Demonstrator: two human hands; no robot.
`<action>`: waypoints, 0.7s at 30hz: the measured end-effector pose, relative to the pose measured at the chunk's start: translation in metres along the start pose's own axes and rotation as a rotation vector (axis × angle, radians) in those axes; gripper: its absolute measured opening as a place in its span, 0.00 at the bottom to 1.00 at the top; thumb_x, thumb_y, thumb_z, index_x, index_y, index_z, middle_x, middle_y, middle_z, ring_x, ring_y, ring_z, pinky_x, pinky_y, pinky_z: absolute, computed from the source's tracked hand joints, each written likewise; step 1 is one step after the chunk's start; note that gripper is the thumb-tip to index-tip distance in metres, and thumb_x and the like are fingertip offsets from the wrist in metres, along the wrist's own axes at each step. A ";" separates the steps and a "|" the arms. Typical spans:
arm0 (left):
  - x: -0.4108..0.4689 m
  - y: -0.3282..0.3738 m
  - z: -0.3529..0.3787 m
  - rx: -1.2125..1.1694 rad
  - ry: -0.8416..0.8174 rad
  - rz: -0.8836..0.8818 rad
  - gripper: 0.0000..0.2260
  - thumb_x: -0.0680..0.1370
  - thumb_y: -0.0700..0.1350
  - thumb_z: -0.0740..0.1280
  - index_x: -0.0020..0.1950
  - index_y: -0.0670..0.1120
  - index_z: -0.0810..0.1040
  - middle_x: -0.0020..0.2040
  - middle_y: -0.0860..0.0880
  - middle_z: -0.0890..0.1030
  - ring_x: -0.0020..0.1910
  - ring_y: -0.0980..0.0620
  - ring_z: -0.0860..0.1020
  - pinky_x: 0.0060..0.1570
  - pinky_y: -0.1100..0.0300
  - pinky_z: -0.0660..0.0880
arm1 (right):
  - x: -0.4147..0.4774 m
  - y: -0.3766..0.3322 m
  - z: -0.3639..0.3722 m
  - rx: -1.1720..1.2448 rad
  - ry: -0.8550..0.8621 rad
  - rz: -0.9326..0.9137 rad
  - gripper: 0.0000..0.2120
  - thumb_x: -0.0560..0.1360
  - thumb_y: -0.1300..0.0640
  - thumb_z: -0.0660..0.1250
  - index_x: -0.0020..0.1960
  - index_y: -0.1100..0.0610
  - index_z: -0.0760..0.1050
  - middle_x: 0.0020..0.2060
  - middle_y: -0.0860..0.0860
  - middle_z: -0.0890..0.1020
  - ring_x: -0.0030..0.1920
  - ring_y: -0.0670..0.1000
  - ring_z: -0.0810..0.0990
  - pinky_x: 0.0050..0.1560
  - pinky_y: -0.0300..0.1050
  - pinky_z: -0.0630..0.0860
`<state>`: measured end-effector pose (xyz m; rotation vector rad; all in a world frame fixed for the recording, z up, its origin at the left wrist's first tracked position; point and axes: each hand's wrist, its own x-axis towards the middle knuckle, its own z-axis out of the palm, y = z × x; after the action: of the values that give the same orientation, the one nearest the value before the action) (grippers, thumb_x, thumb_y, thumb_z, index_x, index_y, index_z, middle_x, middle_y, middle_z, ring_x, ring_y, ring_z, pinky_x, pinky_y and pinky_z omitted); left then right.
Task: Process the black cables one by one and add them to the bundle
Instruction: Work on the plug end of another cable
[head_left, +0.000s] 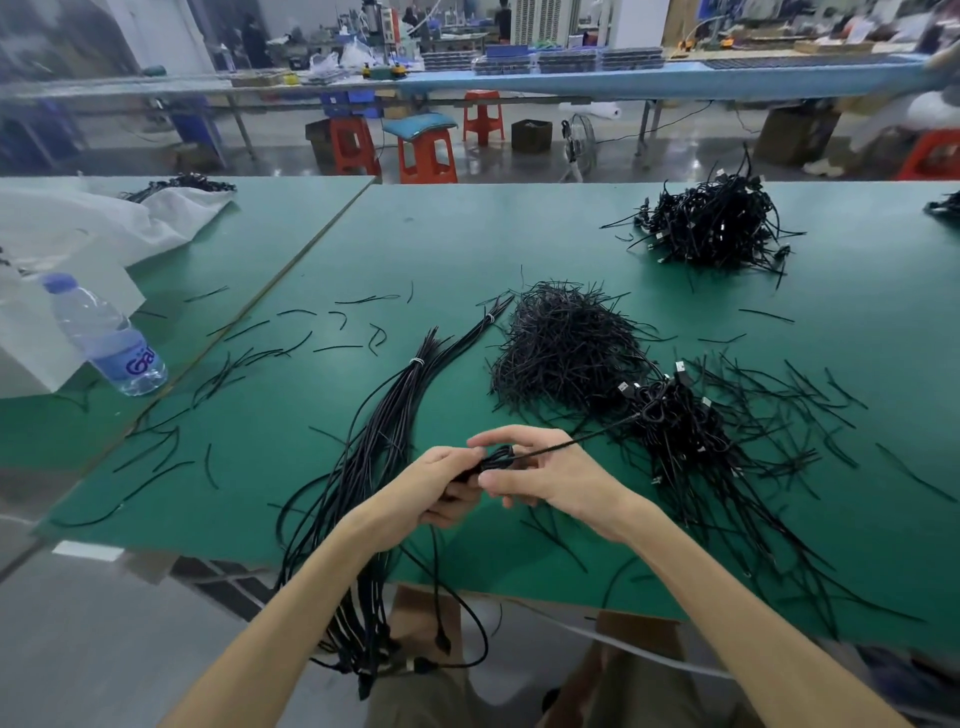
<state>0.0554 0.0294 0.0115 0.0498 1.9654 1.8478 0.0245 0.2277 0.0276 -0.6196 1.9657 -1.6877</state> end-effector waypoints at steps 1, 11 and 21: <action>-0.001 0.001 0.001 0.003 0.017 -0.001 0.18 0.83 0.55 0.59 0.39 0.46 0.72 0.32 0.51 0.59 0.27 0.52 0.53 0.24 0.63 0.53 | 0.000 -0.001 0.000 -0.029 0.004 -0.002 0.17 0.74 0.57 0.77 0.62 0.50 0.81 0.37 0.55 0.84 0.35 0.50 0.79 0.37 0.42 0.72; -0.004 0.001 0.015 0.073 0.255 0.019 0.24 0.85 0.59 0.57 0.32 0.51 0.67 0.28 0.53 0.62 0.25 0.54 0.57 0.24 0.64 0.55 | -0.005 0.004 0.020 -0.769 0.225 -0.203 0.14 0.81 0.47 0.66 0.56 0.58 0.74 0.50 0.49 0.74 0.43 0.51 0.75 0.47 0.51 0.75; -0.005 0.000 0.040 0.044 0.324 0.038 0.28 0.86 0.59 0.54 0.33 0.46 0.76 0.27 0.50 0.70 0.23 0.52 0.63 0.24 0.62 0.60 | -0.009 0.023 0.029 -0.375 0.476 -0.102 0.13 0.81 0.60 0.67 0.39 0.53 0.70 0.35 0.47 0.78 0.37 0.48 0.75 0.42 0.48 0.74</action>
<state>0.0735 0.0651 0.0122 -0.2130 2.2329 1.9347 0.0485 0.2136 0.0013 -0.4782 2.6678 -1.6469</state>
